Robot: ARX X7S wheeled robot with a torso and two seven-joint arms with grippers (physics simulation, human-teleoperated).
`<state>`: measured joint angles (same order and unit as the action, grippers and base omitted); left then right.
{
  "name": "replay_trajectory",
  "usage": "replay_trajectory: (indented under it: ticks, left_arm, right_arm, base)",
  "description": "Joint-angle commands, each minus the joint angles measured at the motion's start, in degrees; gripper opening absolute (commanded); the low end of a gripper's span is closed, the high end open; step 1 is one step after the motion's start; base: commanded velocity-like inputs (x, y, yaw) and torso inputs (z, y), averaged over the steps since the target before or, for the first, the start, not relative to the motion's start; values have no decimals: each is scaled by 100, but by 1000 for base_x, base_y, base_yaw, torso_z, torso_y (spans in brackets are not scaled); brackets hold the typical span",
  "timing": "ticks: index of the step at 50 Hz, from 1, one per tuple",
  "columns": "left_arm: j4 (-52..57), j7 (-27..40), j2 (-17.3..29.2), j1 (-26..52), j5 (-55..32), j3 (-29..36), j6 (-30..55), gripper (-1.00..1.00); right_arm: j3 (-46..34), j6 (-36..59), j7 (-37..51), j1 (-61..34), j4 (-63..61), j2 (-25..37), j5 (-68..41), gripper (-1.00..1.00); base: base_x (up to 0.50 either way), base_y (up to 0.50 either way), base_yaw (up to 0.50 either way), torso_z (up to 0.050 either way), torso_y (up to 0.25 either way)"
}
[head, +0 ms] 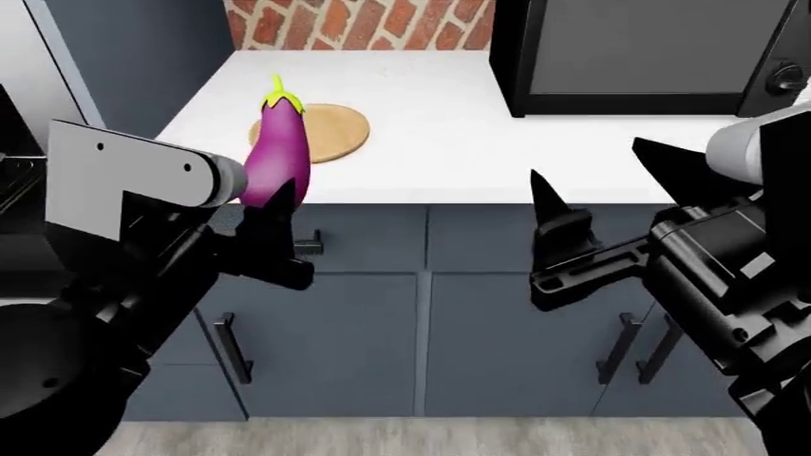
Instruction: Place the eggplant on the rack of the oven.
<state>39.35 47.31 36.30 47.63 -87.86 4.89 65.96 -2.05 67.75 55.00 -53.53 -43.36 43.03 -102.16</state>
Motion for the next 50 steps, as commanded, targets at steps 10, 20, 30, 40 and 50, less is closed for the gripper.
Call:
replay_trajectory:
  ticks: [10,20,30,40,50]
  left_arm:
    - [137,376,370,489,-855,51,110,-100]
    - [79,657,590,769,-1543,100,31,-100]
    - [61,704,583,813,-1570,211,39,-100]
    - [44,747,611,893,-1565,269,41,-100]
    - [79,741,639,892,-1576,294,26,-100]
  right_arm:
    - [-806,-83,1106,-878,222,261,-1035,100]
    - [-1205,-174,1480,-1378,341,294,-1526,100]
    - [-1291,13,1281,-1400,350,277,-1370,100]
    - [-1246,-6,1218,-1372,348,312,-1279,100]
    - [-1270,-50,1267,-1413,295,382,-1337,100]
  base:
    - [0,0,0,0,0]
    - [0,0,0,0,0]
    - [0,104,0,0,0]
    - [0,500,0,0,0]
    - [0,500,0,0,0]
